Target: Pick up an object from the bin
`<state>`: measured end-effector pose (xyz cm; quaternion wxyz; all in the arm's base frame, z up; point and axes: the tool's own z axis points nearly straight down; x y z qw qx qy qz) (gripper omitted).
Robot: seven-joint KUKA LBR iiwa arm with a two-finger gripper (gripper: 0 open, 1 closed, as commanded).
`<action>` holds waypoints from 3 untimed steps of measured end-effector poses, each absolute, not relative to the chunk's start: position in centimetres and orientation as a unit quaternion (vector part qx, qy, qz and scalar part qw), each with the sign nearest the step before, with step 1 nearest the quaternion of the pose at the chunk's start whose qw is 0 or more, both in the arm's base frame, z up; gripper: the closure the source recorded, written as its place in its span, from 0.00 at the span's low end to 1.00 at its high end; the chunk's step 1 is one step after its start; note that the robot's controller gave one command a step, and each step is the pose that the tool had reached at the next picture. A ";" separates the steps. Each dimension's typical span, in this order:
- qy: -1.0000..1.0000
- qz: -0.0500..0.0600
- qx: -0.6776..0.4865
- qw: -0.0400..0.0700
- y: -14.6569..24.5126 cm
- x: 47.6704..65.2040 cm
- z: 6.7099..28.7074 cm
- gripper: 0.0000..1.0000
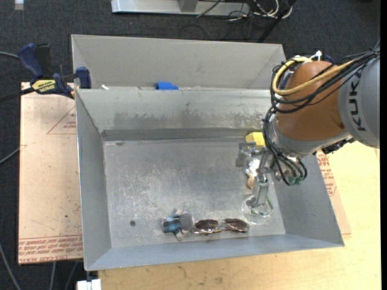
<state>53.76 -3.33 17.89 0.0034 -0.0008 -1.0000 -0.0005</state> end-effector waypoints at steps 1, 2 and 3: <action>-1.000 0.000 0.000 -0.001 -3.3 53.9 18.3 0.00; -0.997 0.000 0.075 -0.002 -1.3 51.5 13.6 0.00; -0.998 -0.001 0.061 0.001 -0.3 49.3 14.1 0.00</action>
Offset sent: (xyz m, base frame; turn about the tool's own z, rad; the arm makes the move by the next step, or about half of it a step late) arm -0.0573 0.0470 -0.1089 -0.3546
